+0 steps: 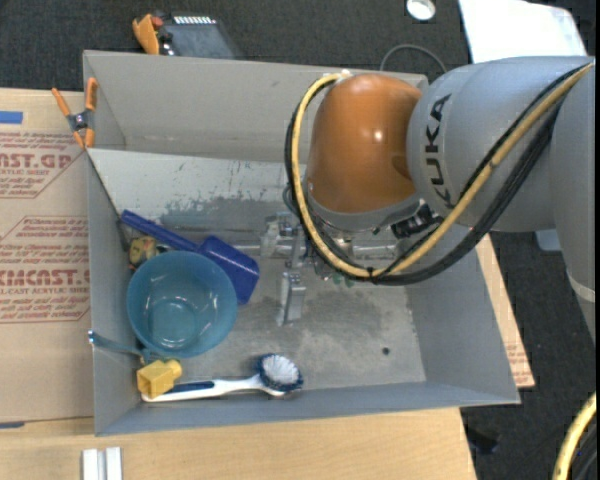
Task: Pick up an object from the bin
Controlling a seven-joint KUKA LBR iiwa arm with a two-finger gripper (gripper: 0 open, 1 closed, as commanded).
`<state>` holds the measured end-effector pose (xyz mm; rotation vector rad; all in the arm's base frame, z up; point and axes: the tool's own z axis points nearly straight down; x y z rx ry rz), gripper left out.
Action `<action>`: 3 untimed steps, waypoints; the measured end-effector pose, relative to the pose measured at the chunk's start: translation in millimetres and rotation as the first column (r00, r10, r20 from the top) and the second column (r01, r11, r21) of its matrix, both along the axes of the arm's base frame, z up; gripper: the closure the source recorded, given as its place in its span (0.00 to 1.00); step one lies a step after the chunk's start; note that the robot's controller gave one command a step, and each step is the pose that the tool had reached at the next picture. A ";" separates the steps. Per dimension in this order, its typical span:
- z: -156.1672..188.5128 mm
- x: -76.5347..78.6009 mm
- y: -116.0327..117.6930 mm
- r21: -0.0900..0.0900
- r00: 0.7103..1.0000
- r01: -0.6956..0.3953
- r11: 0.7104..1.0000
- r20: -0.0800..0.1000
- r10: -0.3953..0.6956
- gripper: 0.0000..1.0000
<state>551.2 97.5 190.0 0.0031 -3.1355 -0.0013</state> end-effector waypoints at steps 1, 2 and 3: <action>3.9 1.4 -0.3 0.001 1.000 0.001 1.000 0.006 -0.001 0.00; -17.3 13.7 -14.9 0.002 1.000 0.028 1.000 0.007 -0.028 0.00; 36.1 0.1 27.2 0.001 0.999 0.039 0.999 0.004 -0.039 0.00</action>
Offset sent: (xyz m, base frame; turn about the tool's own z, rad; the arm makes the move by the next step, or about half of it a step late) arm 0.0162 -0.0203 -0.0228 0.0376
